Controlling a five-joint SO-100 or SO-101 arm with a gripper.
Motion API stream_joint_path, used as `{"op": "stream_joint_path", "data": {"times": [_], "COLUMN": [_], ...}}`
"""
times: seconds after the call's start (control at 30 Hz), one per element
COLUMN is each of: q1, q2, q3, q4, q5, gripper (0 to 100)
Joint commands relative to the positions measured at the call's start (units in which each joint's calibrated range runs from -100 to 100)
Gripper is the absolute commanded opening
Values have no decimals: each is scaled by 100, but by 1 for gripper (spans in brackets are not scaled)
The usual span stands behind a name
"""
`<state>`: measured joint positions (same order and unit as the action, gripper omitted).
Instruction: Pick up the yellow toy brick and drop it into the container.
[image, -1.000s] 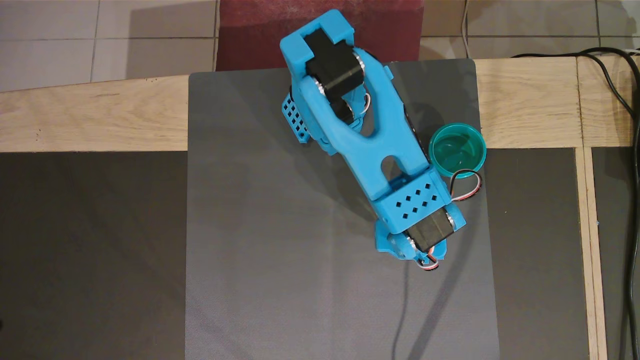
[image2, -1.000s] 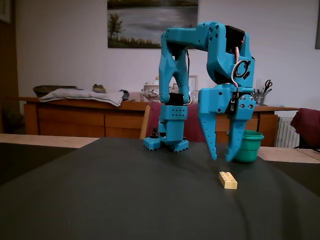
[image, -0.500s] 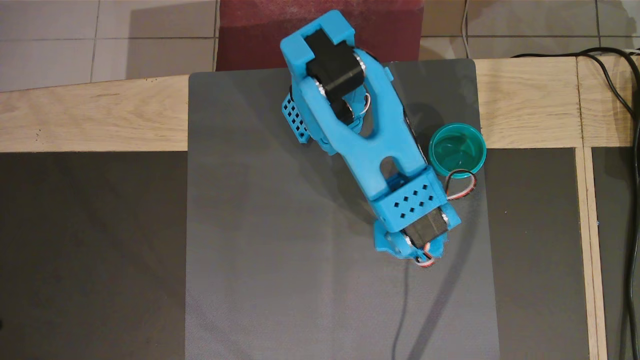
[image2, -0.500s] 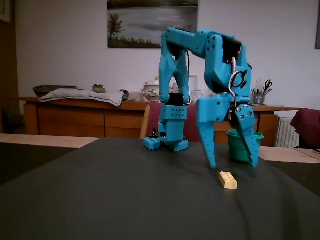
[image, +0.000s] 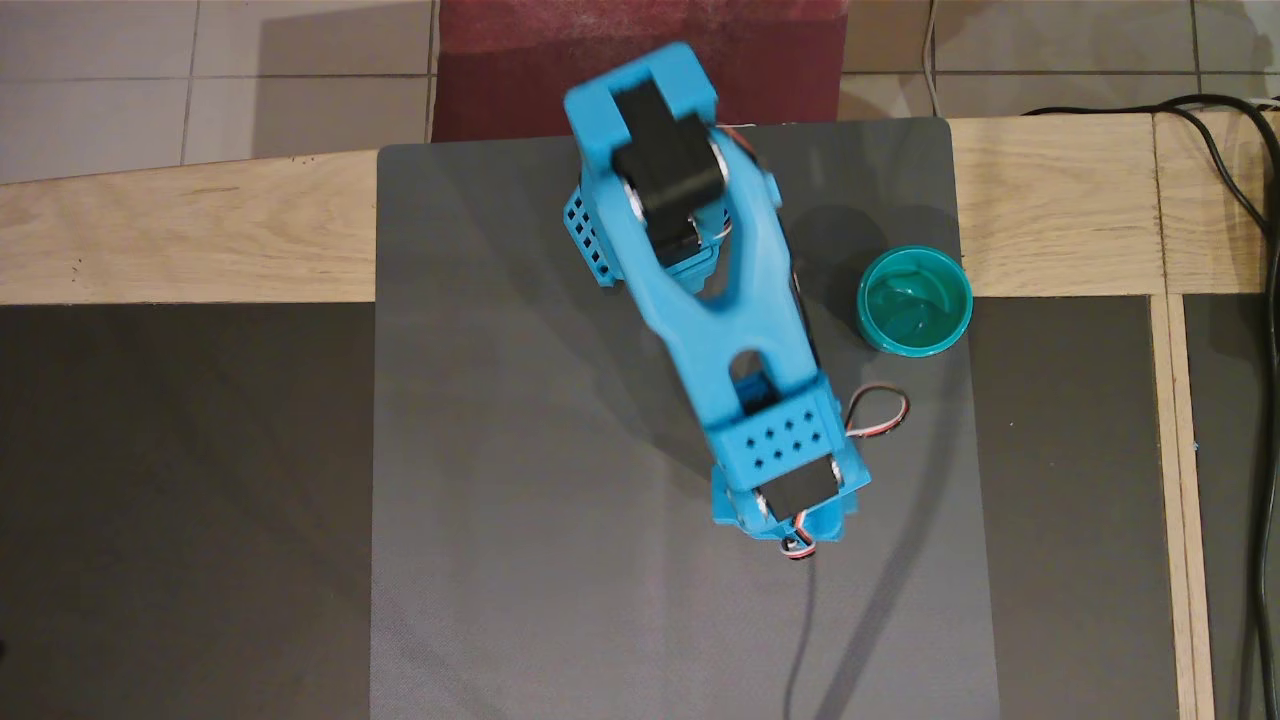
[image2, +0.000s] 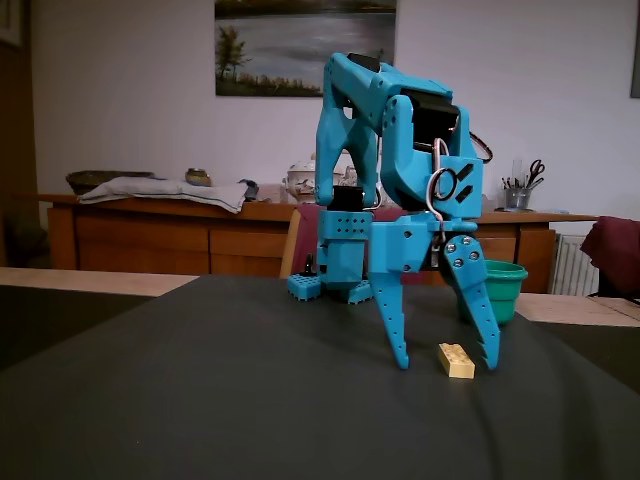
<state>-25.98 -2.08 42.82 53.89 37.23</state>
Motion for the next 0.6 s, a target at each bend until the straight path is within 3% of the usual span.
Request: {"op": "stream_joint_path", "data": {"times": [0.0, 0.57], "q1": [26, -36], "q2": [40, 40], "q3": [-40, 14], "q4": [53, 381], "q5": [20, 36], "gripper": [27, 27]}}
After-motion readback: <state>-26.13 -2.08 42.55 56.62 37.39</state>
